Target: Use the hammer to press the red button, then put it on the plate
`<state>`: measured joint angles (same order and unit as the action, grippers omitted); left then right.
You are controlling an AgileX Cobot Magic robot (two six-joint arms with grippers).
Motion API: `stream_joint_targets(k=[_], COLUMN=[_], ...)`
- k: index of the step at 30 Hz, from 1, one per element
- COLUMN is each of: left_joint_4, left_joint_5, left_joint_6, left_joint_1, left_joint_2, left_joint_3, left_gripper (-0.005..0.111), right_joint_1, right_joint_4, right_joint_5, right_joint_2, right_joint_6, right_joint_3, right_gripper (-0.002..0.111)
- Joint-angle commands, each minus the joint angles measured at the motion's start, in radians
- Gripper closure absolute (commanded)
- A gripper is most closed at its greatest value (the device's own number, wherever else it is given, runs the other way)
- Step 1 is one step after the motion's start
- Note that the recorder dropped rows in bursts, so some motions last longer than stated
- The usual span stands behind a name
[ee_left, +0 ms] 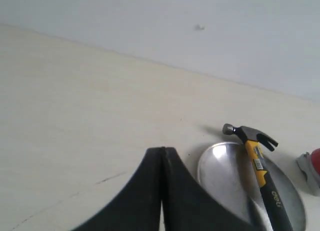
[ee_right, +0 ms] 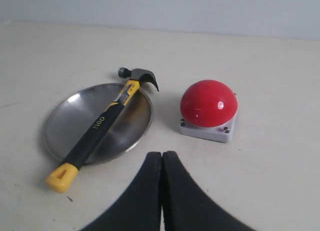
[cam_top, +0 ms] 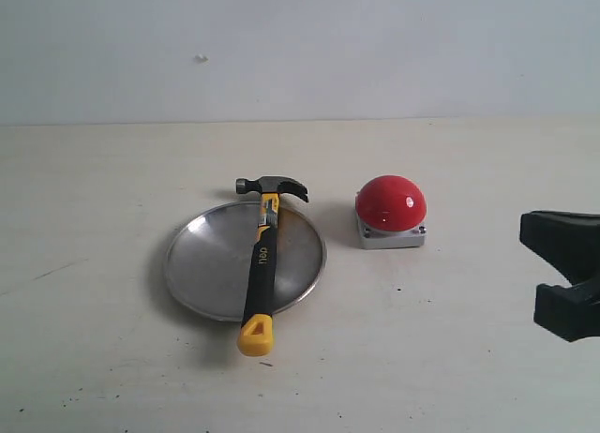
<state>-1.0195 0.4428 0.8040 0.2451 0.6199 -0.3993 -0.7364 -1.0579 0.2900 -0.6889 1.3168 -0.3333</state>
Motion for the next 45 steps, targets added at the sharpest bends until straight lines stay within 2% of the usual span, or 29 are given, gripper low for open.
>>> stream_joint_targets(k=[1,10,19,22,28,40,45], left_joint_4=[-0.021,-0.033,-0.113,-0.116,-0.109,-0.109,-0.105], left_joint_5=[0.026,0.047,0.039,0.009,0.007,0.007,0.01], left_joint_6=[-0.014,-0.064,-0.064,-0.064,-0.079,-0.079,-0.079], left_joint_1=[0.004,0.004,0.004,0.004,0.004,0.004,0.004], left_joint_2=[-0.118,-0.302,-0.497,-0.54,-0.547,-0.547,-0.547], left_joint_3=[0.012,0.012,0.075,0.108,0.113,0.113,0.113], left_gripper=[0.107,0.107,0.107,0.107,0.107,0.107,0.107], right_joint_1=[0.003,0.003,0.003,0.003,0.003,0.003,0.127], right_joint_4=[-0.021,-0.111,-0.192,-0.223,-0.091,-0.092,-0.057], right_joint_5=[0.006,-0.014,-0.166,-0.273,-0.209,-0.207,-0.235], right_joint_2=[0.059,0.121,0.142,0.142,0.142,0.143,0.262], right_joint_6=[0.012,0.021,0.039,0.039,0.043,0.039,0.019], right_joint_3=[0.008,0.008,0.037,0.061,0.066,0.066,0.109], right_gripper=[0.108,0.108,0.108,0.108,0.108,0.108,0.108])
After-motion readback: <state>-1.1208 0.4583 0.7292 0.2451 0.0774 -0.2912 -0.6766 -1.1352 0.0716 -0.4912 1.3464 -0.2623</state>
